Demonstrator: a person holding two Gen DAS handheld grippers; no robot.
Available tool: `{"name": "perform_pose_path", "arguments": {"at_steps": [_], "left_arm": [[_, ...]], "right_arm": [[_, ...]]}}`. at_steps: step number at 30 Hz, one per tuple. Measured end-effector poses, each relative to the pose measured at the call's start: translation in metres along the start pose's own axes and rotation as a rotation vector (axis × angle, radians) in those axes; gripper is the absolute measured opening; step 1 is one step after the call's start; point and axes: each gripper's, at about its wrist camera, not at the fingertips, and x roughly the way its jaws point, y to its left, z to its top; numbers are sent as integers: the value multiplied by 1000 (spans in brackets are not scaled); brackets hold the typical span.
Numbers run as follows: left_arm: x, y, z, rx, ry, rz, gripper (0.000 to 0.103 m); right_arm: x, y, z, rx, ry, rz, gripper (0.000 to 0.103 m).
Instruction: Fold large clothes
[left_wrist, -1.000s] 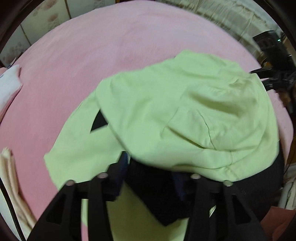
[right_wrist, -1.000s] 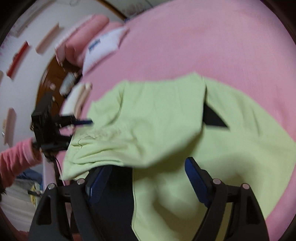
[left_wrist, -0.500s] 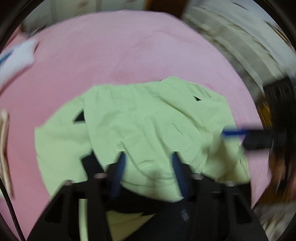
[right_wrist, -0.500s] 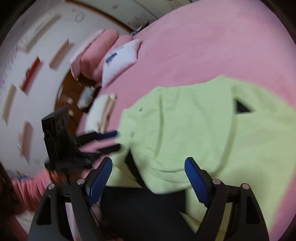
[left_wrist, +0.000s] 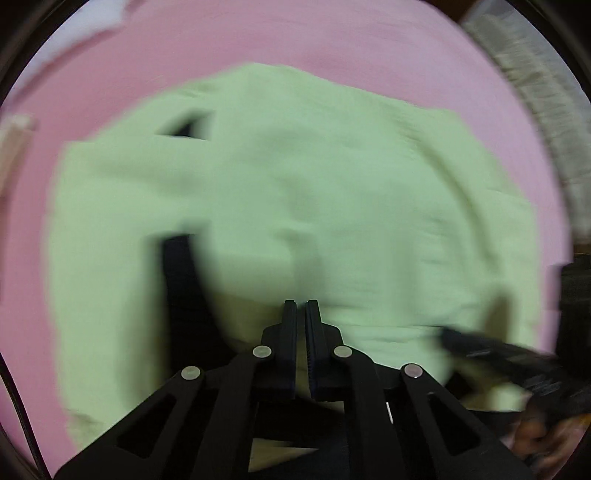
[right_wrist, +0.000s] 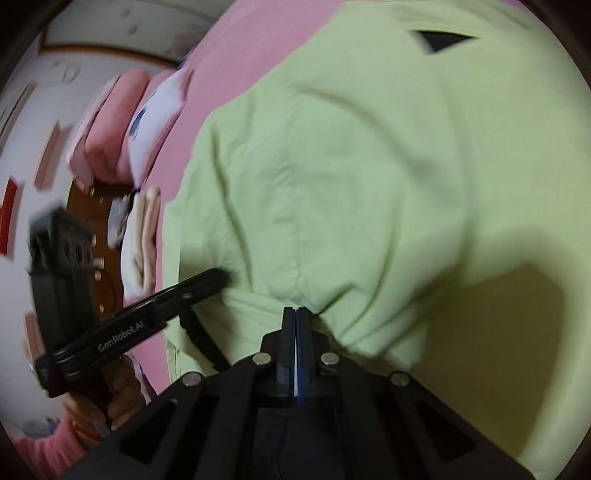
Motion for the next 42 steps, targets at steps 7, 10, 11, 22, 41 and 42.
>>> {"name": "perform_pose_path", "arguments": {"at_steps": [7, 10, 11, 22, 41, 42], "left_arm": [[-35, 28, 24, -39, -115, -152, 9], [-25, 13, 51, -39, -138, -182, 10], [-18, 8, 61, -52, -143, -187, 10], [41, 7, 110, -145, -252, -196, 2], [-33, 38, 58, -71, -338, 32, 26], [-38, 41, 49, -73, -327, 32, 34]], "right_arm": [[-50, 19, 36, -80, -148, -25, 1], [-38, 36, 68, -113, -209, 66, 1], [-25, 40, 85, -95, -232, 107, 1], [49, 39, 157, -139, -269, -62, 0], [-49, 8, 111, -79, -452, -639, 4], [-53, 9, 100, -75, -446, -646, 4]]}}
